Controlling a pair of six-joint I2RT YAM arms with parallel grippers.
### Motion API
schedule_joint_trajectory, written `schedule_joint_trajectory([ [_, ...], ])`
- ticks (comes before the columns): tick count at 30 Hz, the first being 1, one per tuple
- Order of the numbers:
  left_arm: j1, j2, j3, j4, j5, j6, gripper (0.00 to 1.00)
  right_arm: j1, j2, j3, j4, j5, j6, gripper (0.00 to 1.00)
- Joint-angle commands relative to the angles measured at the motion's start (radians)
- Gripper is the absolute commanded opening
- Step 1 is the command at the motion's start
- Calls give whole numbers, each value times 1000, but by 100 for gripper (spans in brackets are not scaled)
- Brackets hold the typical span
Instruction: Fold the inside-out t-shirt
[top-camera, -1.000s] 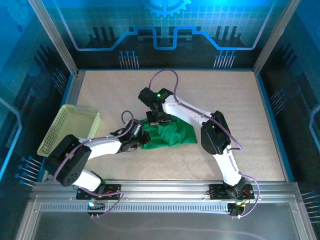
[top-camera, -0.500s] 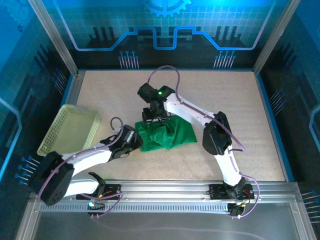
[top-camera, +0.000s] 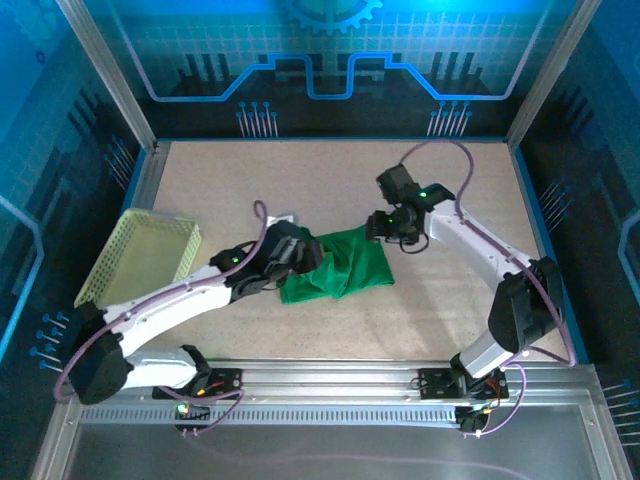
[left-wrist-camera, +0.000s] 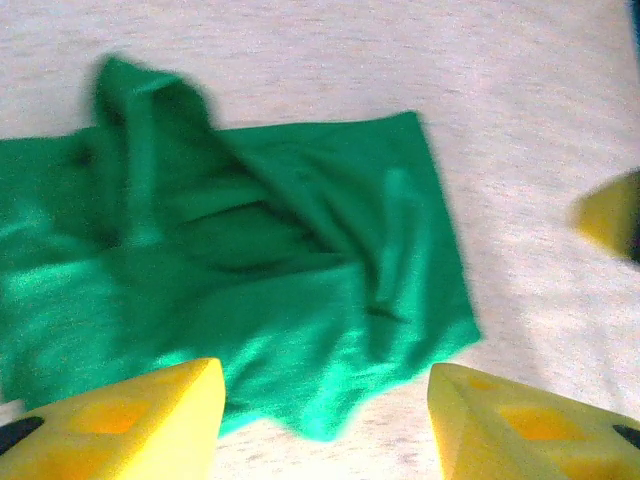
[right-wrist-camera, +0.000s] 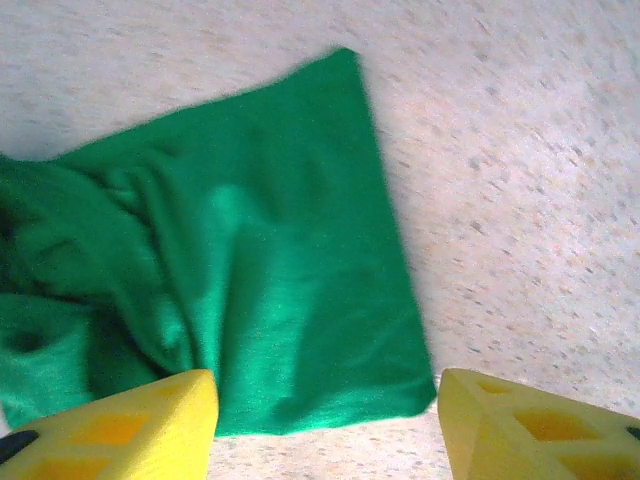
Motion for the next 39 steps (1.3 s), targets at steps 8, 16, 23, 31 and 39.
schedule_joint_trajectory([
  [8, -77, 387, 275, 107, 102, -17, 56, -109, -28, -184, 319, -293, 37, 60],
  [16, -71, 523, 297, 121, 100, -26, 54, -121, 45, -245, 419, -336, 83, 57],
  [23, -45, 466, 169, 84, 37, -61, 53, -70, 143, -206, 429, -333, 65, 58],
  [31, -27, 200, -140, 35, -108, -147, 44, -76, 246, -168, 362, -217, 65, 51],
  [39, 41, -103, -290, -40, -159, -113, 44, -42, 192, -148, 318, -156, 25, 52],
])
